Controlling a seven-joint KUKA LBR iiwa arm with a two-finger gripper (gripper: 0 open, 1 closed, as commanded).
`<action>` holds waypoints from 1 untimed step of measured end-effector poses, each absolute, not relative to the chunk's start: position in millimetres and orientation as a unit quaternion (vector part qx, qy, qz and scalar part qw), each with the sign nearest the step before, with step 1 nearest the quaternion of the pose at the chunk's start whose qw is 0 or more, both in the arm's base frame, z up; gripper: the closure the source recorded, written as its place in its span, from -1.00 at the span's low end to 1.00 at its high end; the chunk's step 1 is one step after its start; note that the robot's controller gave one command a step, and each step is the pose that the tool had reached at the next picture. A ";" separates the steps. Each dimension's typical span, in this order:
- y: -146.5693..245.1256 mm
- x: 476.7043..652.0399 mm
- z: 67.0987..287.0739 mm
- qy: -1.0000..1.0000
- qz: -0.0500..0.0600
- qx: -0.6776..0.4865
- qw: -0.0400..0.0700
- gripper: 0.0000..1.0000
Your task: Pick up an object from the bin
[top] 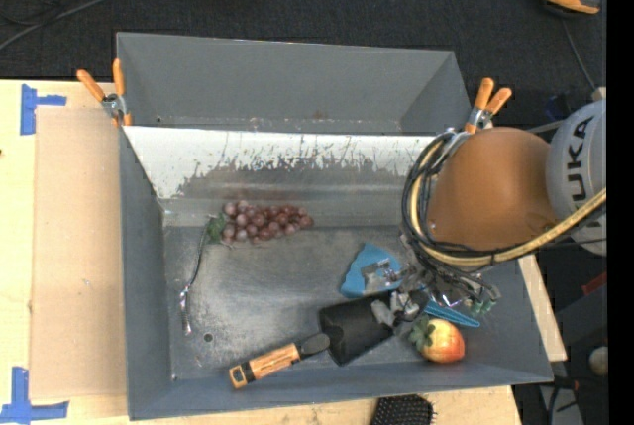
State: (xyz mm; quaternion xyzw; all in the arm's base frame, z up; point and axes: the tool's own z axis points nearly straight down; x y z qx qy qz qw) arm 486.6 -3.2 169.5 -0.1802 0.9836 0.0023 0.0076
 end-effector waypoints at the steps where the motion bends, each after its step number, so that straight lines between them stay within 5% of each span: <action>1: -19.9 486.1 206.5 0.979 0.002 -0.206 0.008 1.00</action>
Offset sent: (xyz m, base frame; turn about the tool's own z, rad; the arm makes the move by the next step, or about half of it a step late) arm 0.0010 -0.0121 0.0783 0.0000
